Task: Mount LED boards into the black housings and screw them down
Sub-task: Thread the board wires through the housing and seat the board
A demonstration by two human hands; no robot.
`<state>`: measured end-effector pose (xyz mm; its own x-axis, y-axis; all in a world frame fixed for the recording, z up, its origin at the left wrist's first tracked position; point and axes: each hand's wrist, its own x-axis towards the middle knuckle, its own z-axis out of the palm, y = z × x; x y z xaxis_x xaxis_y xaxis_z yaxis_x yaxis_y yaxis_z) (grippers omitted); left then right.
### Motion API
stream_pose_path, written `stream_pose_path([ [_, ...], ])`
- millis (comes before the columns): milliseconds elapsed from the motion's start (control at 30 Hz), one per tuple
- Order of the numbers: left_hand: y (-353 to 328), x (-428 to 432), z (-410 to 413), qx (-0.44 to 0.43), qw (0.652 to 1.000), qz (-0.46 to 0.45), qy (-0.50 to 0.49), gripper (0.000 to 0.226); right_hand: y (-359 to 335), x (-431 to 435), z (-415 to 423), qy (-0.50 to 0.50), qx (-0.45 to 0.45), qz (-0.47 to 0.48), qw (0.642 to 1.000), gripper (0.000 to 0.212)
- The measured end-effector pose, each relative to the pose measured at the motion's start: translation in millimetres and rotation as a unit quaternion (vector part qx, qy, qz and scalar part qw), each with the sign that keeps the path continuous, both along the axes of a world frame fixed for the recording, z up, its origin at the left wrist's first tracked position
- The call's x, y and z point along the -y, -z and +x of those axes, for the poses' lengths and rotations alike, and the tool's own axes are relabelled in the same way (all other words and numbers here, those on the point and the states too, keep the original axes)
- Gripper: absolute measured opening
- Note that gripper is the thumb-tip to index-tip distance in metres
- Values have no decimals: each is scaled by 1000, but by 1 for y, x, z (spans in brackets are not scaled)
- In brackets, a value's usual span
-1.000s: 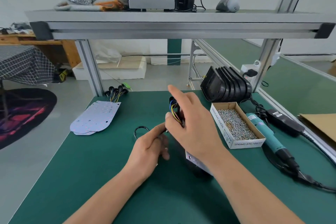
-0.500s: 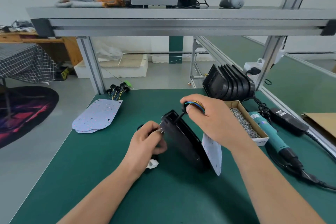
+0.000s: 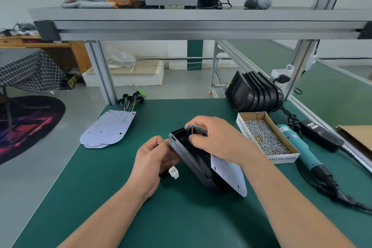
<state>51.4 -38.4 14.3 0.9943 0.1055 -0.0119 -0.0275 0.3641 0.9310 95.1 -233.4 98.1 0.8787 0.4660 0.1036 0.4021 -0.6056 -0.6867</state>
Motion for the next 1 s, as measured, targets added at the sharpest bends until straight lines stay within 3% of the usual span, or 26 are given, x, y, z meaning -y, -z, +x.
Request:
stream_pose_path([
  [200,0,-2,3,-20,999,-27,-11,17,1,-13,1,-25,32,-54,998,12],
  [400,2,-6,5,-22,998,-54,6,31,3,-28,-1,-17,87,-120,989,23],
  [700,0,-10,2,-9,993,-114,41,17,-6,-29,7,-22,79,-116,990,23],
  [867,2,-12,3,-17,991,-123,42,28,-6,-28,13,-19,59,-111,992,21],
  [1000,3,-9,3,-32,996,-63,61,45,0,-28,16,-37,27,-122,991,21],
])
